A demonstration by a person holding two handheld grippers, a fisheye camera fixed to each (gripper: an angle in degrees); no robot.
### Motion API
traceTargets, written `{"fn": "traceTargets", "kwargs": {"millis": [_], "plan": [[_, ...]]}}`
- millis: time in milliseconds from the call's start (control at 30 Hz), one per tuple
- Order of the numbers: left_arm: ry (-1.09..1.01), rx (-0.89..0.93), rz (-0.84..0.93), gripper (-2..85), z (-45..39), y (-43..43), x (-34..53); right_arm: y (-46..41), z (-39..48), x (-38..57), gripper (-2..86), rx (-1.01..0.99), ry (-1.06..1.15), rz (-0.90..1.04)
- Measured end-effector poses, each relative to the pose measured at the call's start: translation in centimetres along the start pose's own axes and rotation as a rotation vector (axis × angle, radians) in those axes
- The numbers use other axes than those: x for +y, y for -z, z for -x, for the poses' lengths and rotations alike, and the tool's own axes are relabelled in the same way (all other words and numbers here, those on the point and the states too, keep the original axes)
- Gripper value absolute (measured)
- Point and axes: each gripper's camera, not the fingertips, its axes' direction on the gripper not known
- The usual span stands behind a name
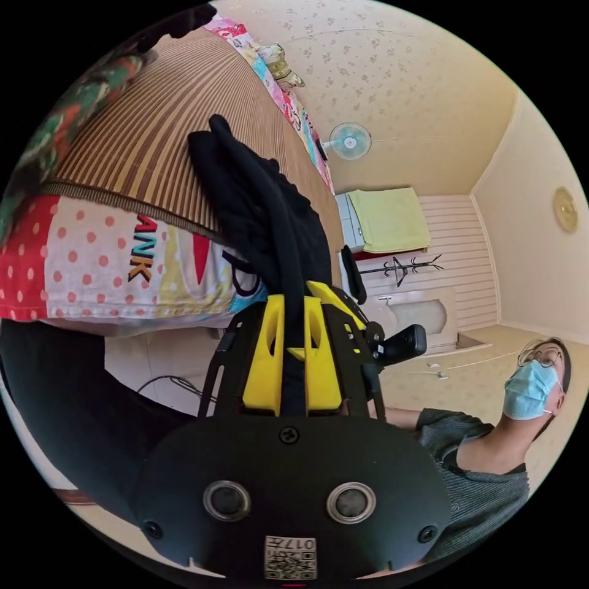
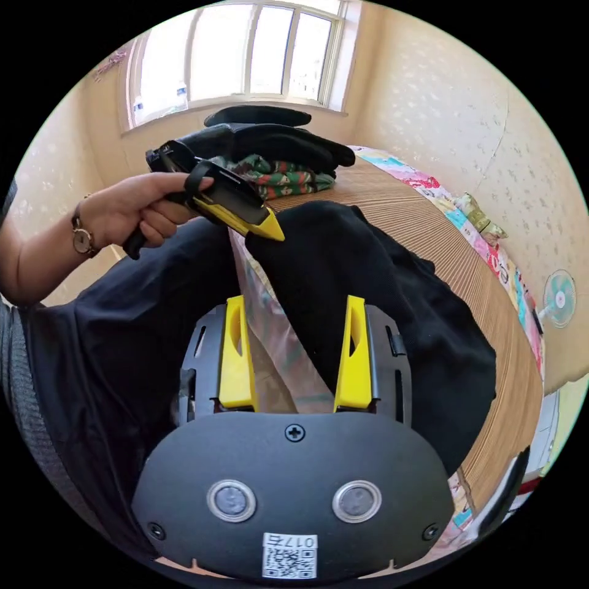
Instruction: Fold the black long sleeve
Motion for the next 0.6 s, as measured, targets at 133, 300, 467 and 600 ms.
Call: {"fn": "traceTargets", "kwargs": {"millis": [133,300,467,600], "plan": [[-0.057,-0.029,-0.002,5.3,-4.0,0.6,0.6,-1.2,3.4,-3.7,18.4,0.224,0.104,0.003],[-0.196,-0.045,-0.134,11.6,-7.0,4.9,2.3,-2.9,3.3,-7.4,7.9,0.328,0.153,0.074],[-0.32,-0.14,-0.215,13.1,-9.9,8.9,4.8,5.1,-9.8,-5.0,7.4,0.076,-0.373,-0.171],[-0.271,-0.101,-0.178,13.2,-7.6,10.0,4.1,11.0,-19.9,4.3,7.1,-0.034,-0.79,-0.458]]}}
